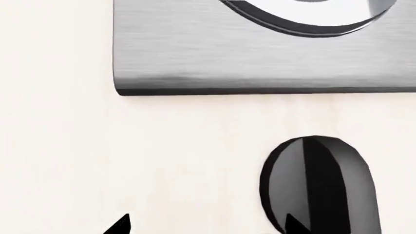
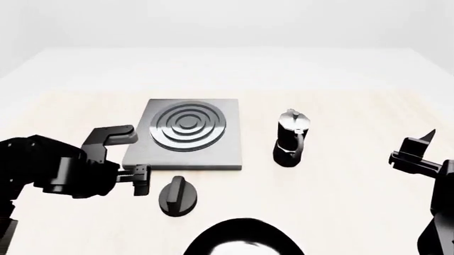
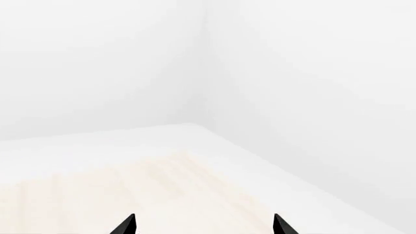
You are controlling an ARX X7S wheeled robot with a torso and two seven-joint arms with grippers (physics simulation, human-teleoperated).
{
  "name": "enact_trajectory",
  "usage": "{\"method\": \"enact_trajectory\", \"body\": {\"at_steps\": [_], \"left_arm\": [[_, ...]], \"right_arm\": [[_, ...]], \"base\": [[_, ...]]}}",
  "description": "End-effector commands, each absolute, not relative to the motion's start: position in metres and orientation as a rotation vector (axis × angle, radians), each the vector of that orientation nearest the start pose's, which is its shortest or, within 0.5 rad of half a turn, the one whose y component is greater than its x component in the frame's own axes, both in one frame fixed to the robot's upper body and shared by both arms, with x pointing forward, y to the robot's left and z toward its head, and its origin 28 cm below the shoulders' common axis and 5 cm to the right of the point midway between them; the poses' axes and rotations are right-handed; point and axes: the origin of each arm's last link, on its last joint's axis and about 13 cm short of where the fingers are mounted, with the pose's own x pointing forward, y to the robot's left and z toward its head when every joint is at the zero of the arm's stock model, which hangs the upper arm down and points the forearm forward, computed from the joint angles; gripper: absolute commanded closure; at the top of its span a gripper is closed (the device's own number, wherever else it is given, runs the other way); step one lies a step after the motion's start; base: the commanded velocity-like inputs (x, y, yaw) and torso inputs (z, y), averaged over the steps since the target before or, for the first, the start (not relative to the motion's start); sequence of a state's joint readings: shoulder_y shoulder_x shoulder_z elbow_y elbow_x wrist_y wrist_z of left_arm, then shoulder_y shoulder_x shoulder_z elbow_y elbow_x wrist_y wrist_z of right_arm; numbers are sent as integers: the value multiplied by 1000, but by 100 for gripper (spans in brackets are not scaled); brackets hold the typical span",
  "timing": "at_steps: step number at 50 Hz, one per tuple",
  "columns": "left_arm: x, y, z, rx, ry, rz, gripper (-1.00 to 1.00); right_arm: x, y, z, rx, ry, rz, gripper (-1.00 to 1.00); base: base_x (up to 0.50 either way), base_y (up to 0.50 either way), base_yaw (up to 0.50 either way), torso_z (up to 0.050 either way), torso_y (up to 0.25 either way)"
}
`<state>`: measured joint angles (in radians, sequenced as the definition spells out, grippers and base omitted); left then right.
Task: Turn on the stove and put the frying pan on it.
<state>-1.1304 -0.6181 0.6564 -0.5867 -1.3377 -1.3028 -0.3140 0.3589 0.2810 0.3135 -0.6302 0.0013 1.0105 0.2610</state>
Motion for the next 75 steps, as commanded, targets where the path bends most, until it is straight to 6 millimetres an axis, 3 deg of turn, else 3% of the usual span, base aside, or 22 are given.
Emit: {"method": "enact_trajectory", "body": {"at_steps": [1,43,75], "left_arm": [[323,303,154,-109,1074,-160,-100],[336,285,118,-102,1128,-241,-100],[329,268,128,-48,1111,-427,-100]], "right_arm": [[222,-206,172,-144,-40,-650,-100],[221,-206,171,-142,-41,-649,-100],[221,-206,171,-142,-39,-647,-100]], "base": [[0,0,0,0,0],[0,0,0,0,0],[0,0,0,0,0]]}}
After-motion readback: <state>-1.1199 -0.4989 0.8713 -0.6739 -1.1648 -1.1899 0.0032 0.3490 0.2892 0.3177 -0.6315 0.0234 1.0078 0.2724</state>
